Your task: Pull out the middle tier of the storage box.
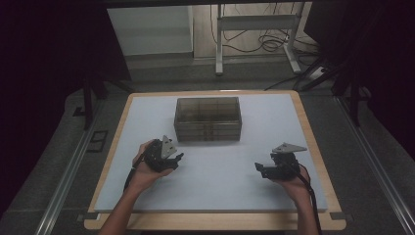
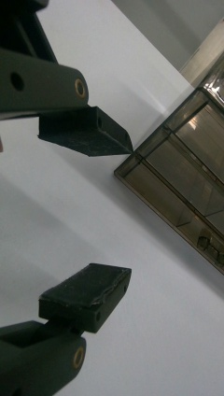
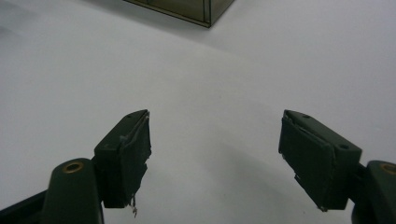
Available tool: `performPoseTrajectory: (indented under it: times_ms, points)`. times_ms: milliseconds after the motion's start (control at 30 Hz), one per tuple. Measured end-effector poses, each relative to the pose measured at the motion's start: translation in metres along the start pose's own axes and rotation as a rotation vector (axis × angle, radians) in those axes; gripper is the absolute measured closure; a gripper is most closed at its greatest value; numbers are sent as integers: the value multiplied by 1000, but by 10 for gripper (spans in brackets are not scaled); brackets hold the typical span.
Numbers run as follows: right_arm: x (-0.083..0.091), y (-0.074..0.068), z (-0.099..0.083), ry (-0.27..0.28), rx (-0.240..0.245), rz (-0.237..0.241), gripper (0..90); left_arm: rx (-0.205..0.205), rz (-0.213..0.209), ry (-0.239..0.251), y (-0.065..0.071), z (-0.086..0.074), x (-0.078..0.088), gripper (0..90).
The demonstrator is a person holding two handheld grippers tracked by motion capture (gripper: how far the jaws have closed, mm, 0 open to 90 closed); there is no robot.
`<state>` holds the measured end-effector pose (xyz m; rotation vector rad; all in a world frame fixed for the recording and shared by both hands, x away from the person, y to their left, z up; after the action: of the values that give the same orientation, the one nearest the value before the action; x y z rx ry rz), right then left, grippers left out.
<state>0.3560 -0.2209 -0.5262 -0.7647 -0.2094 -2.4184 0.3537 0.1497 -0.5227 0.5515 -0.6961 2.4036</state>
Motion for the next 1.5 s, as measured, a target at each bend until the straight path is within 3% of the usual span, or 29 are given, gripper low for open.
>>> performPoseTrajectory:
  times_ms: [167, 600, 1033, 1500]
  points:
    - [0, 0, 0, -1, -1, -2, 245, -26, 10, 19, -1, 11, 2, 367]
    - [-1, 2, -1, -4, -8, -10, 245, -84, 47, 35, -2, 23, -6, 418]
    - [-1, 3, -1, -5, -14, -13, 245, -114, 79, 45, 2, 23, -17, 448]
    - [-1, 3, -1, -2, -15, -12, 245, -161, 78, 32, 11, 23, -30, 460]
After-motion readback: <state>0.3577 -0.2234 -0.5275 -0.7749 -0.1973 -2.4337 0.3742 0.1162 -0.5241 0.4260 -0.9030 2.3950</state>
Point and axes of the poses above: each handheld gripper's, and its own axes: x roughly backward along the jaws, z roughly out of its top, y roughly to its right, the point moved 4 cm from there along -x, roughly forward along the jaws, and after that the axes turned 8 degrees about y, right-handed, at the moved point
